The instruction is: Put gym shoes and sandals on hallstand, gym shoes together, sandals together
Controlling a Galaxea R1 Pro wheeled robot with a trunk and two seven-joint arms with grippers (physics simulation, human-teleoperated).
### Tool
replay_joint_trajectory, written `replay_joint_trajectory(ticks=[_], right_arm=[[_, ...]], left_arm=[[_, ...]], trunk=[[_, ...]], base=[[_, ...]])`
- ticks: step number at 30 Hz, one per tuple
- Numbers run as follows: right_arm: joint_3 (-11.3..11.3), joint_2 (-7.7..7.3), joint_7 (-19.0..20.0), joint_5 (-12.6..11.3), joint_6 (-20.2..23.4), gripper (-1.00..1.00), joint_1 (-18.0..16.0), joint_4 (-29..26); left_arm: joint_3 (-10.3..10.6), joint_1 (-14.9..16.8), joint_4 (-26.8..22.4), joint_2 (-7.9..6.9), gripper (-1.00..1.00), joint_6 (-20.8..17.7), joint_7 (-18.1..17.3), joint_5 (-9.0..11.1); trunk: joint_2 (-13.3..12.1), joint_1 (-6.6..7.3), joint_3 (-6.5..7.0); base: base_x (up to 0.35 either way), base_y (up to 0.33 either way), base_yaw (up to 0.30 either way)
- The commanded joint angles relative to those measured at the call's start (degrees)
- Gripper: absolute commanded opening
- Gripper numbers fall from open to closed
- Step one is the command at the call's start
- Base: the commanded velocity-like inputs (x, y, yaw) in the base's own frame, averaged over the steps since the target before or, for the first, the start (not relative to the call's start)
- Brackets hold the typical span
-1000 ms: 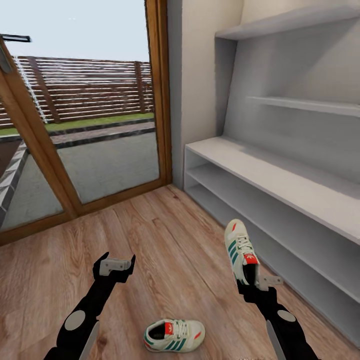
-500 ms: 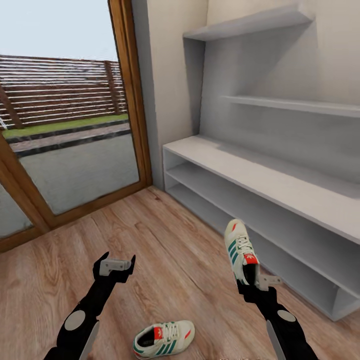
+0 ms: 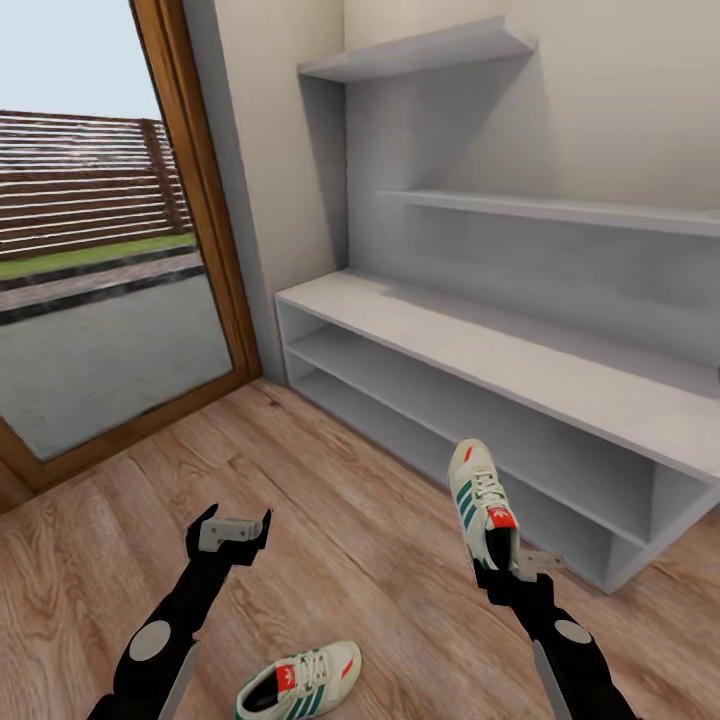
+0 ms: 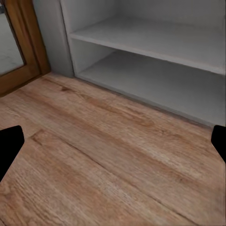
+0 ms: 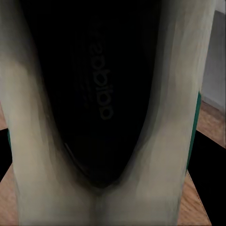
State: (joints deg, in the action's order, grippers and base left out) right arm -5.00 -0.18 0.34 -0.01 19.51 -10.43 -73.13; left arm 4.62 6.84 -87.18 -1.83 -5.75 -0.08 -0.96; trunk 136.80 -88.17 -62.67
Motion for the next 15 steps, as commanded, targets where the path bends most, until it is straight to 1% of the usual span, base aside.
replay_joint_trajectory(ticks=[1, 3, 7, 13, 15], right_arm=[[0.0, 0.0, 0.0, 0.0, 0.3, -1.0, 0.0, -0.1], [0.0, 0.0, 0.0, 0.0, 0.3, -1.0, 0.0, -0.1], [0.0, 0.0, 0.0, 0.0, 0.3, -1.0, 0.0, -0.1], [0.0, 0.0, 0.0, 0.0, 0.3, -1.0, 0.0, -0.1], [0.0, 0.0, 0.0, 0.0, 0.3, -1.0, 0.0, -0.1]], left_arm=[[0.0, 0.0, -0.1, -0.06, 1.0, -0.3, 0.0, -0.1], [0.0, 0.0, -0.1, -0.07, 1.0, -0.3, 0.0, -0.1], [0.0, 0.0, -0.1, -0.06, 1.0, -0.3, 0.0, -0.1], [0.0, 0.0, -0.1, -0.04, 1.0, -0.3, 0.0, -0.1], [0.1, 0.0, -0.1, -0.02, 1.0, -0.3, 0.0, -0.1]], trunk=[[0.0, 0.01, -0.05], [0.0, 0.01, -0.05], [0.0, 0.01, -0.05], [0.0, 0.01, -0.05], [0.0, 0.01, -0.05]], base=[[0.0, 0.036, -0.3], [0.0, 0.085, -0.3], [0.0, 0.203, -0.3], [0.0, 0.037, -0.3], [-0.098, 0.005, -0.3]])
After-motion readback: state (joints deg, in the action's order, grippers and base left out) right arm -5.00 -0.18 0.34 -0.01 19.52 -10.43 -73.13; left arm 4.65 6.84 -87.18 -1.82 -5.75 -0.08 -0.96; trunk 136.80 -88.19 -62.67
